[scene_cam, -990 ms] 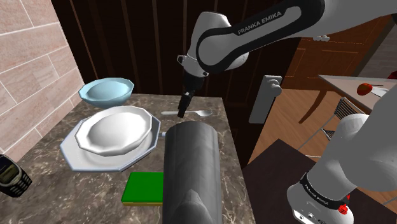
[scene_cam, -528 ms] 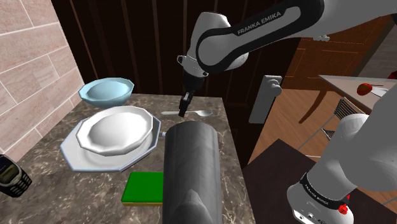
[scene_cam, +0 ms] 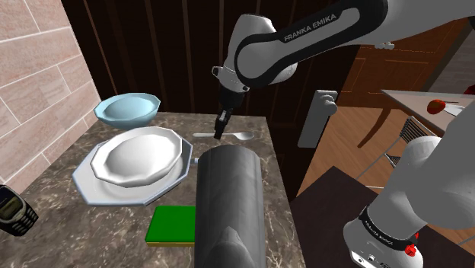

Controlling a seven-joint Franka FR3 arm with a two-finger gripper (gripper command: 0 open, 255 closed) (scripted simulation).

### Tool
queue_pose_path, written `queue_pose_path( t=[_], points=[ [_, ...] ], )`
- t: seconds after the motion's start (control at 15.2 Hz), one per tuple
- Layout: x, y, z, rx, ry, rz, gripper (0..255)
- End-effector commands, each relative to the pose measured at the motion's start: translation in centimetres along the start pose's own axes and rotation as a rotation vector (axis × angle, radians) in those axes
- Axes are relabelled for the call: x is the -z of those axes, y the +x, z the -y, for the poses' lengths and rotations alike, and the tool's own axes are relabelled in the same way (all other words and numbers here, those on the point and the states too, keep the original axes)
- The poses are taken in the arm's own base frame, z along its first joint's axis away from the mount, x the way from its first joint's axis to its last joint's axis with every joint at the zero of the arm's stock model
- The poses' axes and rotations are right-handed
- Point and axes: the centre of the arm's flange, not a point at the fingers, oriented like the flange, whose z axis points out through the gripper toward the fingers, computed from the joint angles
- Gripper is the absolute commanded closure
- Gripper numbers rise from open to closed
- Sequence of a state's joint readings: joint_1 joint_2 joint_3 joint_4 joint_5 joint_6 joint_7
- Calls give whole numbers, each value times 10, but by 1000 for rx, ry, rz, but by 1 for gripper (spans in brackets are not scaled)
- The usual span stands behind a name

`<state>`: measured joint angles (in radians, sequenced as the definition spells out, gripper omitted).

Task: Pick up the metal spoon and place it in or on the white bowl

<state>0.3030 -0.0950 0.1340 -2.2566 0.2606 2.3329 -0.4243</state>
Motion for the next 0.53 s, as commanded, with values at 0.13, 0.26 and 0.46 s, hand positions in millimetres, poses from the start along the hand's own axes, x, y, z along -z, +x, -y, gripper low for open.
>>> queue_pose_path(
  t=[0.13,0.26,0.46],
  points=[
    [15,4,2,0,0,0,255],
    [26,6,3,0,0,0,255],
    [41,9,5,0,0,0,255]
  ],
)
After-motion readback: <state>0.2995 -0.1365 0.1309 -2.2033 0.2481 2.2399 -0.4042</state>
